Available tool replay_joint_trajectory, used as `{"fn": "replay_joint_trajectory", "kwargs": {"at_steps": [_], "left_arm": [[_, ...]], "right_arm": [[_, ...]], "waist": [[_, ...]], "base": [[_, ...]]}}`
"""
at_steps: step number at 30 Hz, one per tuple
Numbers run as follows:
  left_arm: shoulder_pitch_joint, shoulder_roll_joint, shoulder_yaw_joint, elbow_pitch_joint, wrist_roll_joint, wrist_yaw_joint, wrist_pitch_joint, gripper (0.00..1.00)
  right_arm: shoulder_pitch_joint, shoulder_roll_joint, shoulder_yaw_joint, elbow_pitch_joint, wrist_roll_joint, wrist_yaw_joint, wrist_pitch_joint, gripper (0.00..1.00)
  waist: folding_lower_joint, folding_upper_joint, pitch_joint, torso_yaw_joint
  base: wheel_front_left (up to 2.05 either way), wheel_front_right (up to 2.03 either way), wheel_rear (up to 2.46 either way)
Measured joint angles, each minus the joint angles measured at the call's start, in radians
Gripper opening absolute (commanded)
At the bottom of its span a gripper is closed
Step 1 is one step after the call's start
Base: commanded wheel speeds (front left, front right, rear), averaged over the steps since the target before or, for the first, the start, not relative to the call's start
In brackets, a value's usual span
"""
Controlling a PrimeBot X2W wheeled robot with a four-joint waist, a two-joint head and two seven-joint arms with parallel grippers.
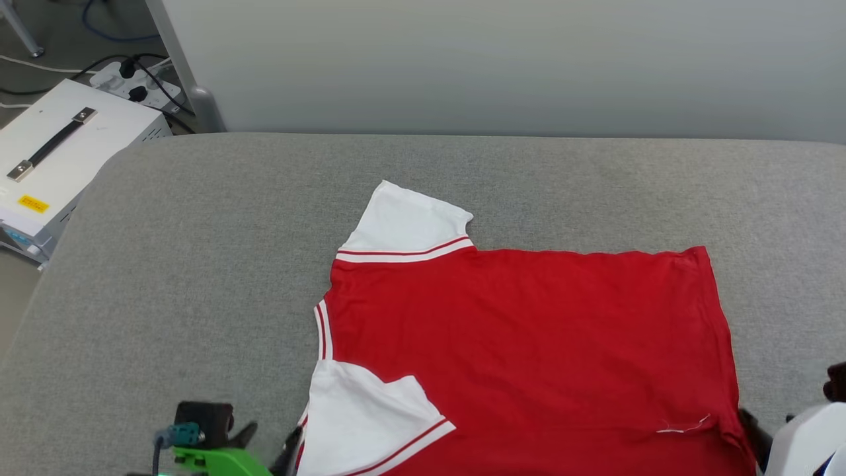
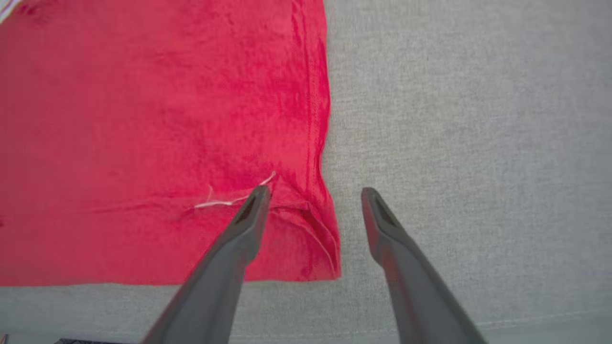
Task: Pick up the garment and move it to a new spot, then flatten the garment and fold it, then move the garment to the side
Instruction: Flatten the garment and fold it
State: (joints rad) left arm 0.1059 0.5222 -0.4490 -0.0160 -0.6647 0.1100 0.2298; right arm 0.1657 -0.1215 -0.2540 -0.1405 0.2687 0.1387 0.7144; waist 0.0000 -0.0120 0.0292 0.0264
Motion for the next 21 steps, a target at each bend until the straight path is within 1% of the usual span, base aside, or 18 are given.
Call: {"fn": "replay_joint_trajectory", "kwargs": {"at_steps": [4, 6, 9, 12, 14, 17, 21], "left_arm": [[-0.052, -0.027, 0.041, -0.008, 0.026, 0.016, -0.119, 1.00], [-0.079, -0.039, 0.067, -0.007, 0.050, 0.026, -0.201, 1.00], [-0.109, -0.056, 0.084, -0.012, 0.078, 0.025, -0.308, 1.00], [-0.118, -0.075, 0.098, -0.011, 0.088, 0.023, -0.397, 1.00], [-0.119, -0.087, 0.108, -0.008, 0.091, 0.021, -0.438, 1.00], [-0.125, -0.099, 0.121, -0.003, 0.118, 0.014, -0.468, 1.00], [-0.130, -0.117, 0.125, 0.010, 0.158, 0.001, -0.482, 1.00]], "right_arm": [[-0.055, -0.026, 0.022, -0.040, -0.012, 0.000, -0.124, 1.00], [-0.088, -0.040, 0.036, -0.049, -0.022, 0.000, -0.197, 1.00], [-0.116, -0.050, 0.073, -0.051, -0.021, 0.000, -0.295, 1.00], [-0.129, -0.078, 0.128, -0.051, -0.022, 0.000, -0.391, 1.00], [-0.134, -0.094, 0.157, -0.050, -0.030, 0.000, -0.473, 1.00], [-0.141, -0.085, 0.180, -0.044, -0.030, 0.000, -0.574, 1.00], [-0.150, -0.063, 0.206, -0.028, -0.028, 0.000, -0.699, 1.00]], "waist": [[0.0000, 0.0000, 0.000, 0.004], [0.0000, 0.0000, 0.000, 0.004], [0.0000, 0.0000, -0.001, 0.003], [0.0000, 0.0000, 0.001, 0.000], [0.0000, 0.0000, 0.004, -0.001], [0.0000, 0.0000, 0.010, -0.001], [0.0000, 0.0000, 0.018, -0.002]], "base": [[0.00, 0.00, 0.00], [0.00, 0.00, 0.00], [0.00, 0.00, 0.00], [0.00, 0.00, 0.00], [0.00, 0.00, 0.00], [0.00, 0.00, 0.00], [0.00, 0.00, 0.00]]}}
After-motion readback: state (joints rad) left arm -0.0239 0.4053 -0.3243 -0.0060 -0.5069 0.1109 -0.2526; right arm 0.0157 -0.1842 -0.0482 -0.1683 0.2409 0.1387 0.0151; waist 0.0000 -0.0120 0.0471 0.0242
